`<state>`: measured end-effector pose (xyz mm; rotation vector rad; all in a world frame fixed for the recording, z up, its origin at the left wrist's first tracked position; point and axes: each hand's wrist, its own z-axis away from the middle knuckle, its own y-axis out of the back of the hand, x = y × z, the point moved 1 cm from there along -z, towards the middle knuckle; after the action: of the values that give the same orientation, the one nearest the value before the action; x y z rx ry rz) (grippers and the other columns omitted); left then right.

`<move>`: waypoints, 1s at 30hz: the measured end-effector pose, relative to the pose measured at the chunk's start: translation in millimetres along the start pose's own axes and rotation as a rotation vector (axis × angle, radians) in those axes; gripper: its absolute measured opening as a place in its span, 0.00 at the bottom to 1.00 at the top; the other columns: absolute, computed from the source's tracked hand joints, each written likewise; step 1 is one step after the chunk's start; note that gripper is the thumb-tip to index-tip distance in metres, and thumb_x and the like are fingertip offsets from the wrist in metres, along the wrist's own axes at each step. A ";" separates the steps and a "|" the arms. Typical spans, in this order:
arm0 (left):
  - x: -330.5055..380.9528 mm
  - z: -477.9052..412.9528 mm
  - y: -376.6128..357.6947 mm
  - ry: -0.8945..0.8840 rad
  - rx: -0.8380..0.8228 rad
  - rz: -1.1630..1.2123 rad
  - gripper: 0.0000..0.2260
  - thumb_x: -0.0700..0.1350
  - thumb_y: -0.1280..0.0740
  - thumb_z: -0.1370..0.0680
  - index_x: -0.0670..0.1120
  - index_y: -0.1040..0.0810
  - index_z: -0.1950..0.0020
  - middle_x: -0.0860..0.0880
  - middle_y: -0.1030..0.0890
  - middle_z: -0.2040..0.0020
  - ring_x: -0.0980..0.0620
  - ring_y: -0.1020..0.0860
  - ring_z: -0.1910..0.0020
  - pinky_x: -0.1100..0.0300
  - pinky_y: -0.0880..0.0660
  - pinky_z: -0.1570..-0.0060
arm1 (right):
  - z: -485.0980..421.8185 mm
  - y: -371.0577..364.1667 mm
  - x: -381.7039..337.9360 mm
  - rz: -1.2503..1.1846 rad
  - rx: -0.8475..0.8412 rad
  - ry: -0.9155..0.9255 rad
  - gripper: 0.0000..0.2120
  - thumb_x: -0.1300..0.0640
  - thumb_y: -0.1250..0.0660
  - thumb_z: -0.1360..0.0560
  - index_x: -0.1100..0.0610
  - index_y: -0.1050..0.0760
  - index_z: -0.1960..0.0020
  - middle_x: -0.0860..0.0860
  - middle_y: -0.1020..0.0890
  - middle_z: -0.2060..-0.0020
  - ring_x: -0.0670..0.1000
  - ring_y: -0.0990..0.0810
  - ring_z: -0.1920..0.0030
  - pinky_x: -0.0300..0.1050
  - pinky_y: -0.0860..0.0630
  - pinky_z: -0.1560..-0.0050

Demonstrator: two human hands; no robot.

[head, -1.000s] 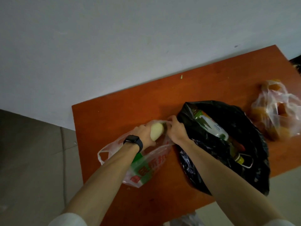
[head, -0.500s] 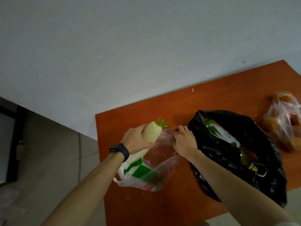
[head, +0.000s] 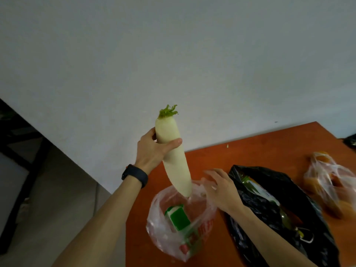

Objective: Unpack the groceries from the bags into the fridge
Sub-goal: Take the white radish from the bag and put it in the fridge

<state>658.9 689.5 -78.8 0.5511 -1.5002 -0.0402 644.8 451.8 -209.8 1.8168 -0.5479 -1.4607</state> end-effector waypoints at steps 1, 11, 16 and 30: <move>14.5 -0.3 -1.3 0.001 0.009 0.057 0.26 0.54 0.20 0.34 0.52 0.23 0.39 0.57 0.19 0.46 0.58 0.20 0.49 0.63 0.23 0.56 | 3.2 16.7 -11.3 -0.111 0.022 -0.026 0.23 0.38 0.39 0.21 0.48 0.27 0.30 0.42 0.28 0.34 0.42 0.26 0.37 0.33 0.26 0.41; 129.4 44.4 -122.5 0.037 -0.269 0.441 0.17 0.49 0.21 0.32 0.48 0.19 0.46 0.50 0.15 0.48 0.48 0.17 0.48 0.46 0.18 0.50 | 65.9 174.3 -33.0 -0.243 0.196 -0.029 0.52 0.27 0.28 0.36 0.37 0.51 0.22 0.39 0.35 0.28 0.40 0.30 0.34 0.46 0.24 0.38; 192.7 105.7 -232.0 -0.014 -0.505 0.484 0.23 0.52 0.20 0.35 0.45 0.18 0.45 0.49 0.14 0.51 0.47 0.16 0.49 0.47 0.18 0.52 | 140.0 252.1 23.4 -0.065 0.404 -0.146 0.52 0.34 0.25 0.34 0.35 0.56 0.22 0.39 0.33 0.31 0.40 0.31 0.38 0.45 0.26 0.41; 292.2 454.8 -549.7 -0.071 -1.100 0.500 0.47 0.54 0.20 0.34 0.65 0.49 0.26 0.51 0.27 0.37 0.48 0.22 0.43 0.42 0.19 0.49 | 480.3 437.7 210.5 0.177 0.782 -0.605 0.49 0.42 0.24 0.32 0.38 0.51 0.22 0.44 0.25 0.37 0.44 0.22 0.48 0.41 0.20 0.51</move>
<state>424.7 -42.8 -22.5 -0.7085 -1.4022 -0.4641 290.0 -111.5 -57.1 1.7551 -1.7303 -1.8116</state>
